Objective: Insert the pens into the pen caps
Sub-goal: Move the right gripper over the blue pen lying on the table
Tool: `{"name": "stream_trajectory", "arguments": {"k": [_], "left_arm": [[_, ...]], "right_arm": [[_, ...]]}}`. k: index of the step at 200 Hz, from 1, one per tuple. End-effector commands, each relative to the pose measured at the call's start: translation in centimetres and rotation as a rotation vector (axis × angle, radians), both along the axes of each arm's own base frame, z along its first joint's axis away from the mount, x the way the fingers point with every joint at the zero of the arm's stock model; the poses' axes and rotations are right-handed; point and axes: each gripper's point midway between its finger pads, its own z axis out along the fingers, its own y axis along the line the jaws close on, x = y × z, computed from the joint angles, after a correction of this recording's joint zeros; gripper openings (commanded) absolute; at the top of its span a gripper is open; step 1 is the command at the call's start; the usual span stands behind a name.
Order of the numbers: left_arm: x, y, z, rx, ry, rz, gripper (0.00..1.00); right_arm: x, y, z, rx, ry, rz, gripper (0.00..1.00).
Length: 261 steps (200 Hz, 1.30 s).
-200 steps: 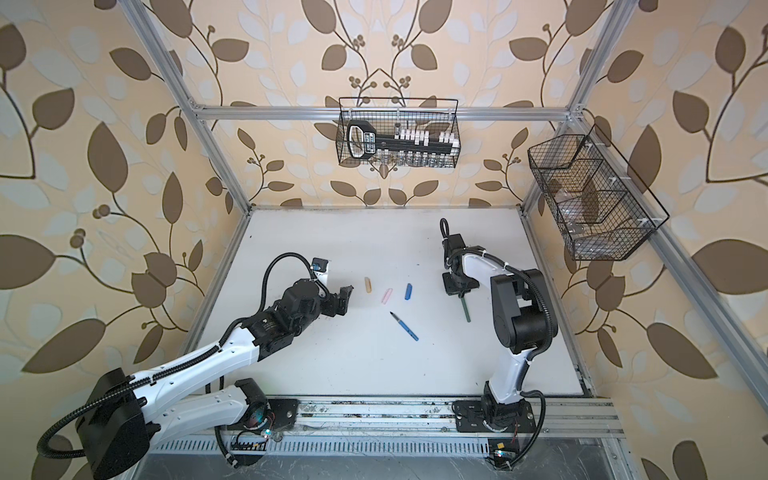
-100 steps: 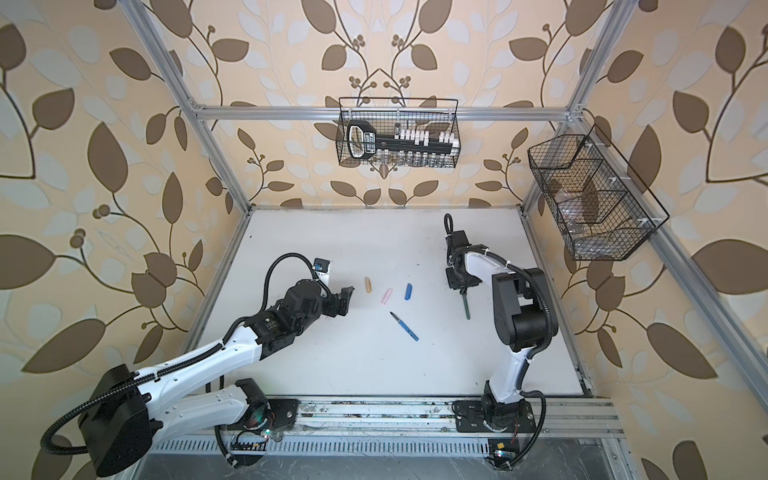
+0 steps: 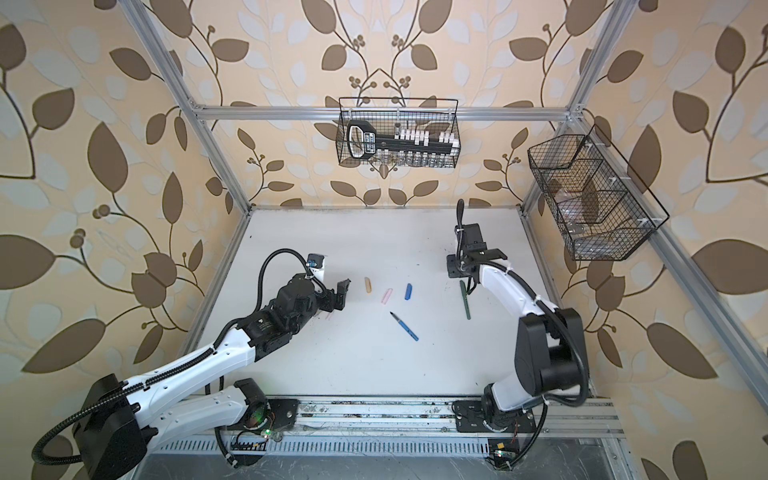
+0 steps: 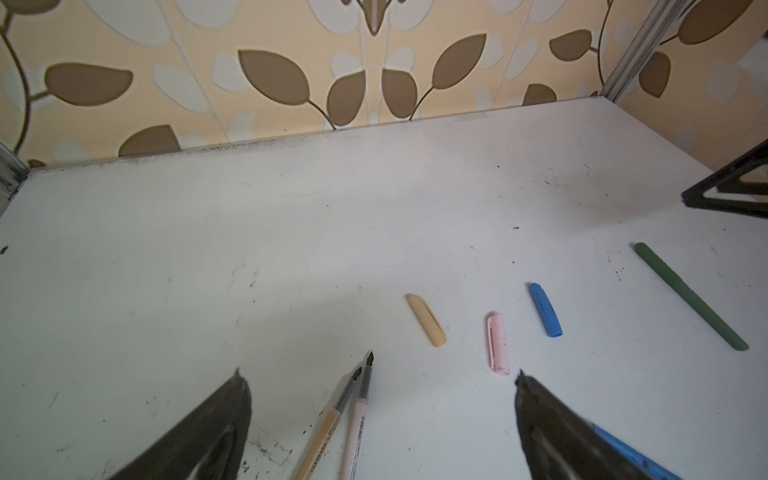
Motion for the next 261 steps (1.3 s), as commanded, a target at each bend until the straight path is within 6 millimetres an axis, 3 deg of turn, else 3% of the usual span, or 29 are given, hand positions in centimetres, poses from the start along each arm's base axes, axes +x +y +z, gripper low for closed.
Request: {"name": "stream_trajectory", "arguments": {"k": [1, 21, 51, 78, 128, 158, 261], "left_arm": [[0.4, 1.7, 0.2, -0.088, 0.002, 0.048, 0.99], [0.5, 2.3, 0.5, -0.163, 0.022, 0.043, 0.99], [0.1, 2.5, 0.9, -0.188, 0.013, 0.03, 0.99], [0.1, 1.7, 0.6, -0.203, 0.02, -0.004, 0.99], [0.3, 0.2, -0.2, -0.215, 0.061, -0.073, 0.99], [0.3, 0.4, -0.4, -0.201, 0.065, -0.06, 0.99], [0.2, -0.2, -0.4, -0.215, 0.068, -0.095, 0.99]], "right_arm": [[-3.2, 5.8, 0.7, 0.074, 0.012, 0.189, 0.55], [-6.8, 10.1, 0.5, 0.062, 0.057, 0.338, 0.54], [-11.5, 14.8, -0.3, 0.063, 0.108, 0.532, 0.54], [-13.5, 17.1, -2.0, 0.036, 0.179, 0.614, 0.54], [-14.3, 18.6, -5.8, -0.033, 0.321, 0.654, 0.51], [-13.8, 18.5, -7.8, -0.089, 0.371, 0.65, 0.5], [-10.4, 19.0, -10.5, -0.105, 0.425, 0.613, 0.44]]}}
